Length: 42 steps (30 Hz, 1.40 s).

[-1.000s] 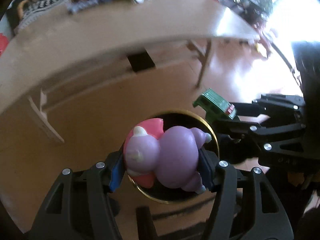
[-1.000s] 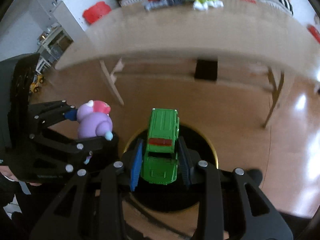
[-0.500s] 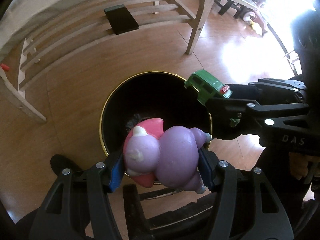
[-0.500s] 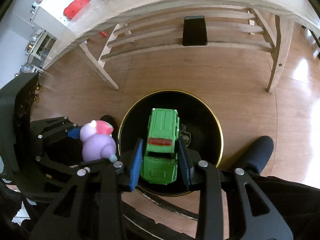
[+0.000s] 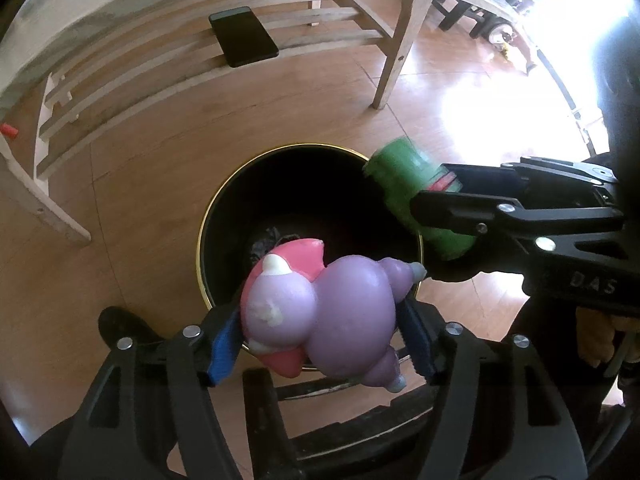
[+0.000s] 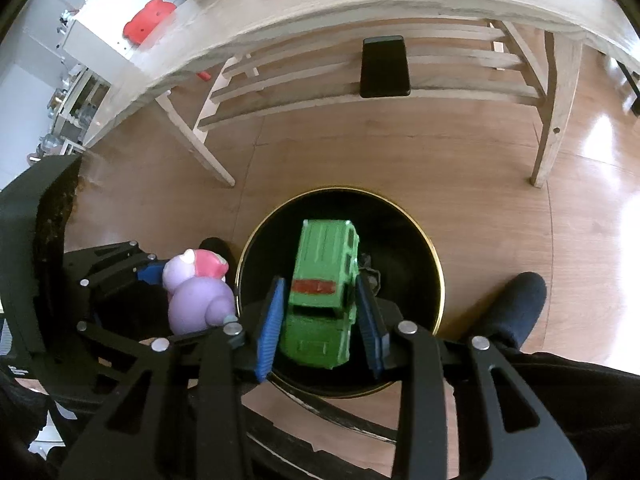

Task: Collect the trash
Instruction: 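Carry the car and plush over the bin and open both tools to drop them, then grasp the yellow popcorn bag with the right tool while the left tool grasps the red cigarette box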

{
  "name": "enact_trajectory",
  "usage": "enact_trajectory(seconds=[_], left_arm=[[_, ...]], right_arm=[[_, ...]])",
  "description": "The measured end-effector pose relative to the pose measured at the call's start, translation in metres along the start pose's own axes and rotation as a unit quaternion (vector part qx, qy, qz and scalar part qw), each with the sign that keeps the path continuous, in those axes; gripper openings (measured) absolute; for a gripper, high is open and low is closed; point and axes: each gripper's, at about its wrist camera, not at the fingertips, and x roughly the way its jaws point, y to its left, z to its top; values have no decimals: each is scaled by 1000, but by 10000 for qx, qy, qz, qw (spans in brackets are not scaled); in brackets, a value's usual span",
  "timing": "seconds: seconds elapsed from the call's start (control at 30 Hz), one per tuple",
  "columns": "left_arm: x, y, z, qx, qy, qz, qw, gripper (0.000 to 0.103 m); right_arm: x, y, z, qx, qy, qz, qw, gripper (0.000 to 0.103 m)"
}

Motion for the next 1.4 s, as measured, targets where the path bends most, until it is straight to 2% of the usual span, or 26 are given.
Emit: enact_trajectory(seconds=[0.03,0.07,0.23,0.67,0.77,0.9,1.03,1.17,1.37,1.4], left_arm=[[0,0,0,-14,5,-2,10000,71],[0,0,1,-36,11,-6,10000,75],[0,0,3,-77,-31,-47,10000,82],[-4,1,4,-115,-103,-19,9999,83],[-13,2,7,-112,-267,22,9996,83],[-40,5,19,-132,-748,149,9970,83],[-75,22,41,-373,-1307,266,9904,83],[-113,46,75,-739,-1852,503,9786,86],[-153,89,145,-1269,-2497,1054,9542,92],[-158,100,163,-1433,-2609,1168,9475,92]], right_arm=[[-1,0,0,11,-16,8,10000,53],[-1,-1,0,20,-33,8,10000,57],[-5,-3,2,96,-122,7,9999,57],[-9,-2,5,171,-209,46,9996,61],[-18,1,9,194,-396,48,9990,61],[-42,3,25,171,-857,-21,9962,62],[-71,10,61,71,-1374,-131,9904,67],[-95,17,105,13,-1830,-146,9830,74],[-113,14,210,175,-2389,-204,9707,81],[-111,12,226,228,-2428,-211,9696,81]])
